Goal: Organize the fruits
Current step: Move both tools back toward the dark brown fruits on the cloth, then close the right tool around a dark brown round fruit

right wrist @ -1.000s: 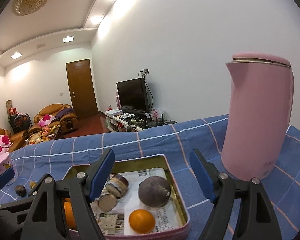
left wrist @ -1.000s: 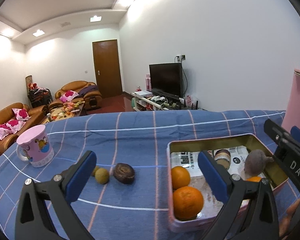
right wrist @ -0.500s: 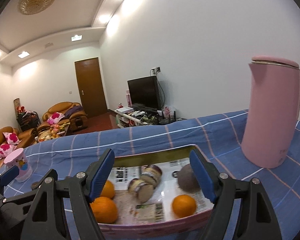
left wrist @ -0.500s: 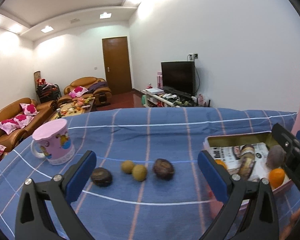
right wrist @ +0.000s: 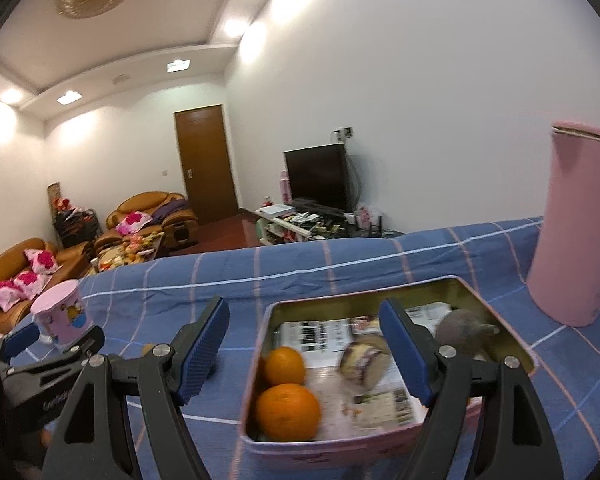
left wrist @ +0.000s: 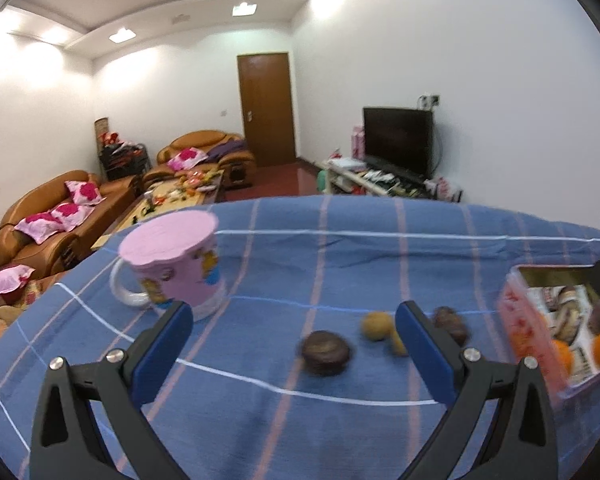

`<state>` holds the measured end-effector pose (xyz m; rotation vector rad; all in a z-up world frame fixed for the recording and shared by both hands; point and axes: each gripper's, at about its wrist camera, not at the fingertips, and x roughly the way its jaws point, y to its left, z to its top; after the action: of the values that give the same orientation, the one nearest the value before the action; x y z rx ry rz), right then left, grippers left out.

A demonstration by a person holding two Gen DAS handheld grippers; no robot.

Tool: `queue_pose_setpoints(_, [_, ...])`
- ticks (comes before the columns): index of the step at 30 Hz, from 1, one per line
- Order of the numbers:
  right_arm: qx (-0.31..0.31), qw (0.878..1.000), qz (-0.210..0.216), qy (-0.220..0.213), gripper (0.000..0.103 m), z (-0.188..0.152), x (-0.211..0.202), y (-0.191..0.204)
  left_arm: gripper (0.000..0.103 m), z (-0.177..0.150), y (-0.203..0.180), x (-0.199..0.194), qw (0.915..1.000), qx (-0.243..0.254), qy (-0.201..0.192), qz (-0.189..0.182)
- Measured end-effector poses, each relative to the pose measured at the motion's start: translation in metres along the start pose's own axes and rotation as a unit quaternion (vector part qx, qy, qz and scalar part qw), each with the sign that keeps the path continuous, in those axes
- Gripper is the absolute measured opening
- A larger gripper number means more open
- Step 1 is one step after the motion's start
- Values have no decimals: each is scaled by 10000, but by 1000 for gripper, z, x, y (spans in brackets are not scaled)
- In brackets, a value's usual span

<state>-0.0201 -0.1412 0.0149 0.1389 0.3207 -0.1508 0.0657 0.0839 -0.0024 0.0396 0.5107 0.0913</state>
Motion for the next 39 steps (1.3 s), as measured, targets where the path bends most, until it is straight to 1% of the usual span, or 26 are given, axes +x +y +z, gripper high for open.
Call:
queue_pose_setpoints(3, [-192,9996,206,67,79,-1,5,17,103,1,22,13,9994,-157,213,228])
queue_pose_setpoints(6, [-409,9981,397,217,79,-2,16,36,103,2,38,22,9984,-250,312,406])
queue_pose_setpoints(8, [-599,9958,512,475,79,-3,29,52,103,1,49,26,9974,-313,349,540])
queue_pose_setpoints(11, [-855,9904,629,883,77,-6,50,71,103,1,59,30,9964,-411,391,631])
queue_pose_setpoints(12, [-978,9884,595,997,70,-8,54,80,103,1,61,31,9958,-422,385,713])
queue_pose_setpoints(13, [-1126,9854,608,1127,60,-9,61,88,103,1,61,31,9956,-404,372,753])
queue_pose_setpoints(14, [-1248,9820,648,1258,57,-11,68,93,103,2,61,31,9956,-381,365,770])
queue_pose_setpoints(16, [-1426,9760,631,1518,54,-14,80,101,103,1,57,31,9959,-278,331,792])
queue_pose_setpoints(20, [-1528,9673,490,1963,51,-19,100,106,103,2,49,28,9959,10,246,866])
queue_pose_setpoints(24, [-1566,9556,462,2453,41,-27,120,106,103,3,51,25,9964,45,252,807])
queue_pose_setpoints(26, [-1591,9492,483,2672,40,-32,129,109,103,5,52,24,9966,20,268,774])
queue_pose_setpoints(31, [-1472,9489,579,2732,39,-31,139,107,103,4,50,25,9967,82,311,744])
queue_pose_setpoints(34, [-1234,9503,668,2781,38,-31,136,100,103,5,49,25,9969,119,336,707])
queue_pose_setpoints(37, [-1164,9507,774,2769,37,-31,127,98,103,5,48,22,9979,117,333,544])
queue_pose_setpoints(39, [-1022,9538,902,2676,37,-31,116,96,103,7,47,20,9986,121,308,403])
